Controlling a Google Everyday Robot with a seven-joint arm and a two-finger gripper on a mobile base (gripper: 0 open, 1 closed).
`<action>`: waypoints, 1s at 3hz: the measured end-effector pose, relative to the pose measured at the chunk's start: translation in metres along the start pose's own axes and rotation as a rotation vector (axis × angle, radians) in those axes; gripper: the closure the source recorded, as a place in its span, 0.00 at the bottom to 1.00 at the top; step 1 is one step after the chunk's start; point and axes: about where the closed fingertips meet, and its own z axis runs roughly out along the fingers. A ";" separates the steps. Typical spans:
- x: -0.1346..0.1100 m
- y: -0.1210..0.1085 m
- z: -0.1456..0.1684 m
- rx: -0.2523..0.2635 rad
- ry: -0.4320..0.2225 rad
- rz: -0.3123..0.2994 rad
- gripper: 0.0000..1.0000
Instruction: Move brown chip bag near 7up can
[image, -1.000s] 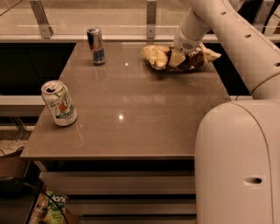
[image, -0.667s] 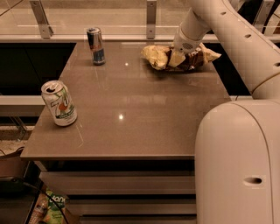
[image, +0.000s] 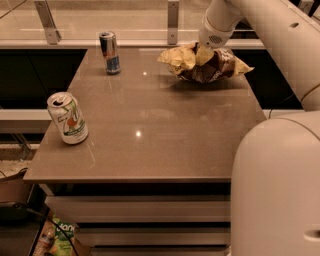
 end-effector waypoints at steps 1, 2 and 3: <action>0.000 0.000 0.000 0.001 0.001 -0.001 1.00; -0.007 -0.001 -0.012 0.018 0.022 -0.015 1.00; -0.014 0.001 -0.030 0.042 0.046 -0.024 1.00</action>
Offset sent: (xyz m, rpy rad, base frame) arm -0.0115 0.0078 0.0373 -0.0624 -0.0461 -0.0044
